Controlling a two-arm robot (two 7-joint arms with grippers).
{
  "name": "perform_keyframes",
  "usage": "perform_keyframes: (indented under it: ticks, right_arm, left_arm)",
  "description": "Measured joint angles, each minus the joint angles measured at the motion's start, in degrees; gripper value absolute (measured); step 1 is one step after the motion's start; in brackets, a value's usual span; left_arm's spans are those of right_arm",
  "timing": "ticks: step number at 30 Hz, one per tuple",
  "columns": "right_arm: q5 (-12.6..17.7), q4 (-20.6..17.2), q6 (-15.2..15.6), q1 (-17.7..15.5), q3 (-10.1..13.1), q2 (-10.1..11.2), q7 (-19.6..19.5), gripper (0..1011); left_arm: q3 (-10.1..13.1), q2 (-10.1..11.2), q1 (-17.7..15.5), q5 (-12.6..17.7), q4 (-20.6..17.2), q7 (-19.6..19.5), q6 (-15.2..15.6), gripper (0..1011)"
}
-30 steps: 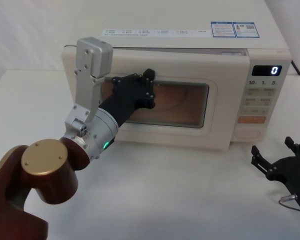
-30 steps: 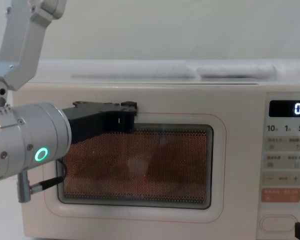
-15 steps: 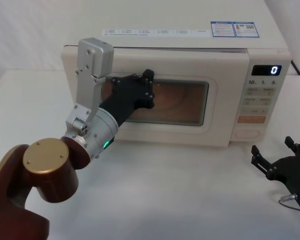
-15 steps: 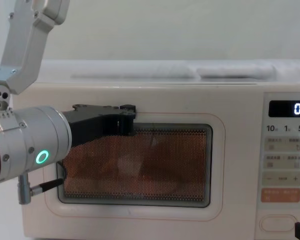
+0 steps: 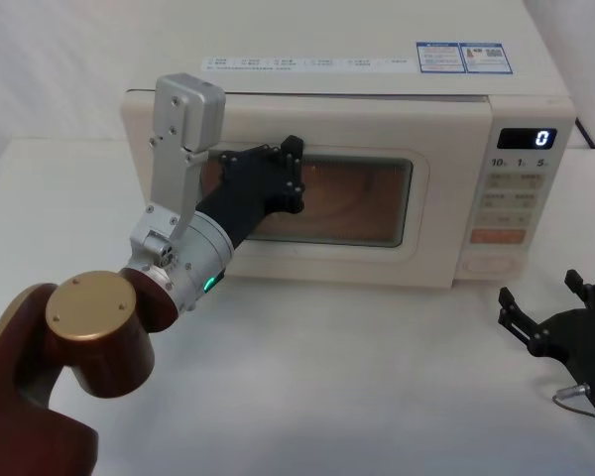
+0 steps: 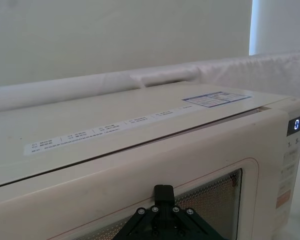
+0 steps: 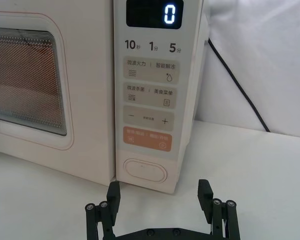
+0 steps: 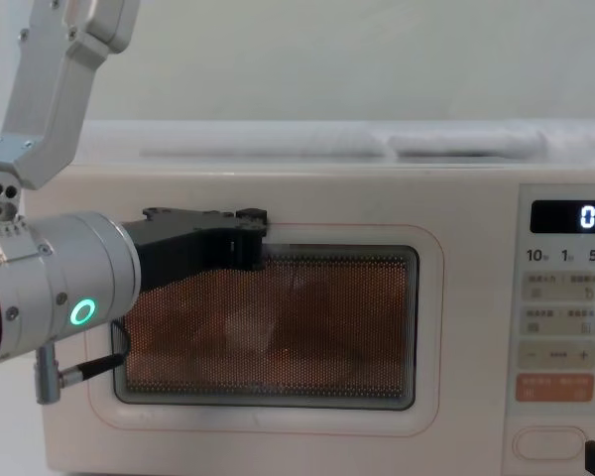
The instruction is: Press the button to open the microwave door with one hand; close the microwave door with the other hand.
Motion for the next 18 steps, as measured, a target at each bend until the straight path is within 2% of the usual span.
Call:
perform_keyframes:
  ticks: [18]
  right_arm:
    - [0.00, 0.00, 0.00, 0.00, 0.00, 0.00, 0.00, 1002]
  left_arm:
    - [-0.15, -0.39, -0.52, 0.47, 1.35, -0.11, -0.56, 0]
